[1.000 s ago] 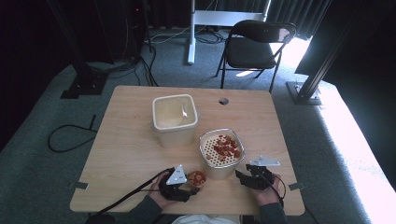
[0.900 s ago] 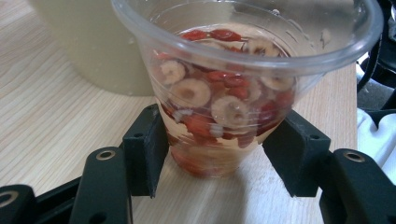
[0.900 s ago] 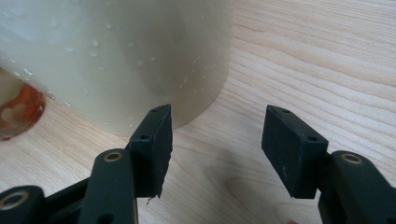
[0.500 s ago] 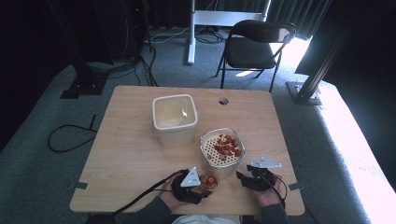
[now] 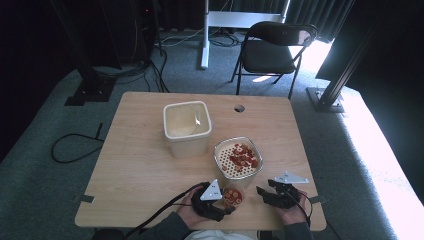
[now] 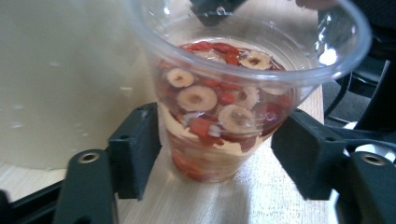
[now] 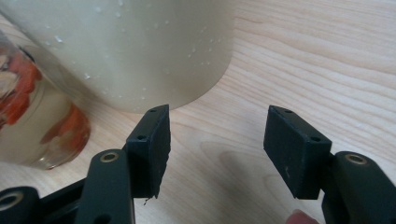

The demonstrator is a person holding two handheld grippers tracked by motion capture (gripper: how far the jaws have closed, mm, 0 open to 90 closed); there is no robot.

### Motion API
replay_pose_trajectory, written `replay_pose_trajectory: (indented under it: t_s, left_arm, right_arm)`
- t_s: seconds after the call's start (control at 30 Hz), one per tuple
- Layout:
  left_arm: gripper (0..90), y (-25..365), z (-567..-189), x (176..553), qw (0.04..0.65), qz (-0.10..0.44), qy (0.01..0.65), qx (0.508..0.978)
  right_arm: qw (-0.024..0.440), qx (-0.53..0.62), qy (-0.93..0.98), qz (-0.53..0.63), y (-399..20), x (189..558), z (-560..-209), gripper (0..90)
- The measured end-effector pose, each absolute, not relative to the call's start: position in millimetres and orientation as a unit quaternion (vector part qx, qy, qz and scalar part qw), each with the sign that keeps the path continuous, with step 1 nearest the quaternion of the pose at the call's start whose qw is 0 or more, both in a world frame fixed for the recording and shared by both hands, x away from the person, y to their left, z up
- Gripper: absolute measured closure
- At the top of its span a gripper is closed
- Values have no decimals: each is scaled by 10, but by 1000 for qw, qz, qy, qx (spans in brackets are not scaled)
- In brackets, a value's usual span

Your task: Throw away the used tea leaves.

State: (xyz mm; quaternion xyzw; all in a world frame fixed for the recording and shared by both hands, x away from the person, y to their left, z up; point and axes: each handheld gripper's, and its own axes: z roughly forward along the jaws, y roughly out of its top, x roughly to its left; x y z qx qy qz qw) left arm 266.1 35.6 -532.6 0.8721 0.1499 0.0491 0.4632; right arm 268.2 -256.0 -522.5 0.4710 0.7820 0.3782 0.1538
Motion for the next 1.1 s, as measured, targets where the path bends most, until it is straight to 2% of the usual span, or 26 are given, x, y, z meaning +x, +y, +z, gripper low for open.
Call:
replay_pose_trajectory:
  t_s: [0.17, 0.33, 0.5, 0.63, 1.1]
  left_arm:
    - [288, 514, -5317, 2625, 465, 53, 156, 870]
    - [289, 704, -5296, 2589, 450, 65, 175, 873]
    - [288, 889, -5201, 2562, 444, 79, 189, 872]
    - [288, 1037, -5111, 2565, 448, 92, 202, 866]
    - [289, 1395, -5001, 2759, 444, 136, 247, 850]
  right_arm:
    - [146, 459, 787, 385, -2550, 2646, -5244, 344]
    - [149, 438, 800, 382, -2496, 2569, -5258, 204]
    - [143, 409, 813, 389, -2458, 2483, -5256, 137]
    - [136, 386, 815, 410, -2391, 2424, -5231, 107]
    - [98, 300, 831, 458, -2042, 2344, -5203, 110]
